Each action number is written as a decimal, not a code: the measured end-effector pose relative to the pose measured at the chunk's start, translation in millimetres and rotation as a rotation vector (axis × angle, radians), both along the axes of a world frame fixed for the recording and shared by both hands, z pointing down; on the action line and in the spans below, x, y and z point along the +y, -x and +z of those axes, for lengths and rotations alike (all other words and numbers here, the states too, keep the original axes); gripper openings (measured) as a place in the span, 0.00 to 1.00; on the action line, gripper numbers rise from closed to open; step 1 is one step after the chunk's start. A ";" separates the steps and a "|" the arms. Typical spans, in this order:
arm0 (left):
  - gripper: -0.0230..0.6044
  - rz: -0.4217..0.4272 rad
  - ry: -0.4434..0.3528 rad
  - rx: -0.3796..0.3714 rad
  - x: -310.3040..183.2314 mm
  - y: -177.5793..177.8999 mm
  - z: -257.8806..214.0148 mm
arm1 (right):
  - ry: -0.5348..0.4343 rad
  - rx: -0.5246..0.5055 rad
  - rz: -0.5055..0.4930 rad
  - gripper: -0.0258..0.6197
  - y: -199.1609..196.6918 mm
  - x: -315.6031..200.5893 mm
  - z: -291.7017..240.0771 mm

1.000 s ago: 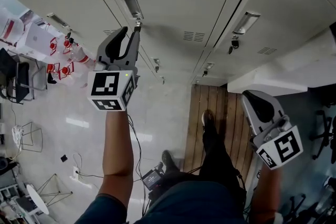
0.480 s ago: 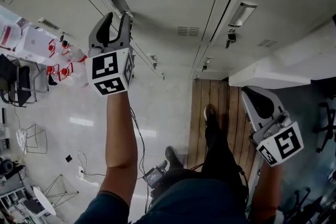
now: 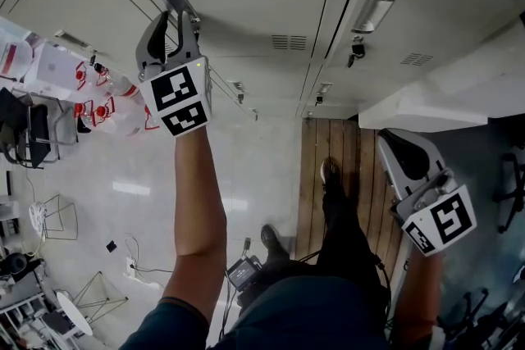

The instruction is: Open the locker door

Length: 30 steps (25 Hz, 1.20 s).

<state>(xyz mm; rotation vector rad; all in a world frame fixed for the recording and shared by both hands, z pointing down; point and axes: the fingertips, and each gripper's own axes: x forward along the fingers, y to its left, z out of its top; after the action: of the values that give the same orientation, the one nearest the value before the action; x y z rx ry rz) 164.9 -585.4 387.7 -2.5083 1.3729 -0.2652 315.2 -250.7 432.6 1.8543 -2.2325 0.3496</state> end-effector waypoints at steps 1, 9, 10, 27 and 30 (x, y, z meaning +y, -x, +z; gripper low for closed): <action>0.22 -0.009 -0.008 -0.006 -0.5 0.9 0.4 | 0.000 0.000 0.001 0.10 -0.4 1.0 0.3; 0.22 0.014 0.018 0.002 10.5 8.1 2.6 | -0.010 0.005 0.010 0.10 -1.0 10.9 -8.7; 0.22 0.022 0.015 -0.003 11.9 9.4 2.7 | -0.014 0.006 0.011 0.10 0.1 12.0 -10.2; 0.38 0.130 0.064 -0.052 58.1 41.7 -9.2 | -0.042 0.017 -0.017 0.10 41.9 50.0 -32.3; 0.51 0.204 0.148 -0.085 59.5 23.3 1.0 | -0.047 0.016 -0.016 0.10 43.3 54.2 -32.0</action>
<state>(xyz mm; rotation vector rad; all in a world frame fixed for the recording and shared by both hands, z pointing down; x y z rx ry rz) 141.6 -525.8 388.7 -2.6978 1.0917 -0.4393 271.9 -196.5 400.7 1.8543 -2.2629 0.2811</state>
